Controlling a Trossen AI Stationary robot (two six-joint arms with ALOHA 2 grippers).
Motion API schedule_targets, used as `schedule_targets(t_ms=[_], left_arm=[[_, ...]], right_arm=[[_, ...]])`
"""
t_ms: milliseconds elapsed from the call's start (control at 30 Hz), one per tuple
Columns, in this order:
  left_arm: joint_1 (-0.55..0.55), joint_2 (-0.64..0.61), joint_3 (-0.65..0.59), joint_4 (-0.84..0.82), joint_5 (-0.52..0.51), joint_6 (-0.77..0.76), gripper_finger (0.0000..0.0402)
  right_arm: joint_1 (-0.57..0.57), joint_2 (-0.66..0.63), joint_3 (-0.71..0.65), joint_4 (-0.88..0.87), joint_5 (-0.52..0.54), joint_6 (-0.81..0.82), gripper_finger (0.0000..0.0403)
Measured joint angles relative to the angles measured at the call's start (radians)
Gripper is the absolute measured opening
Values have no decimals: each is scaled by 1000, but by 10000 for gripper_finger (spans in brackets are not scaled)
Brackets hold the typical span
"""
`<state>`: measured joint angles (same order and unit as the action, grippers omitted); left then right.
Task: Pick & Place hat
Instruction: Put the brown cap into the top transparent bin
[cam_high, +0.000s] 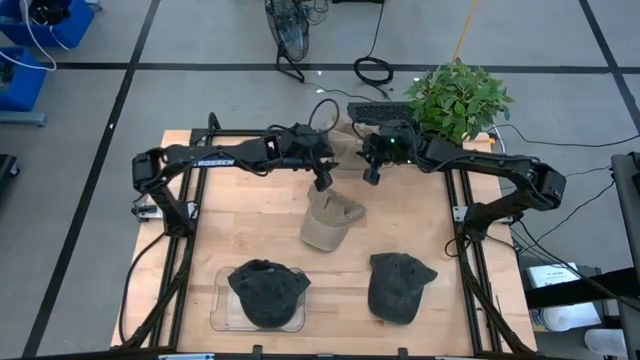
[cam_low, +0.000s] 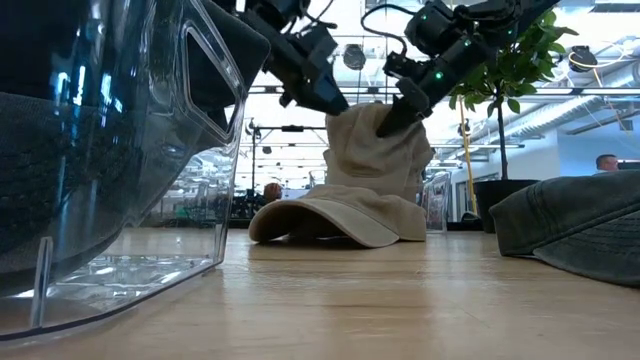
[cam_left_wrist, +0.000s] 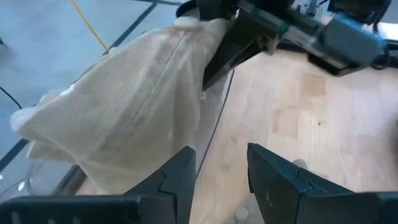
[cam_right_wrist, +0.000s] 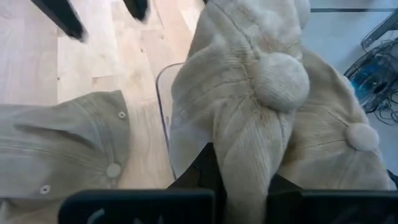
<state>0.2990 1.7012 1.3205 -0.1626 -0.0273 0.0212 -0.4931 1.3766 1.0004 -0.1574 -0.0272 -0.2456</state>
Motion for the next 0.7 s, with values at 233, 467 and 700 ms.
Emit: schedule_targets(t_ms=[233,467,700], left_arm=[[-1,-57,0,-47,-1,-5,147],[-2,-133,0,-160,-28,-5,147],[-13,-190,0,-215,-71,-7,147]], right_arm=[[7,0,0,-12,-3,6,0],[10,0,0,-23,-2,83,0],[10,0,0,-36,30,149,37]])
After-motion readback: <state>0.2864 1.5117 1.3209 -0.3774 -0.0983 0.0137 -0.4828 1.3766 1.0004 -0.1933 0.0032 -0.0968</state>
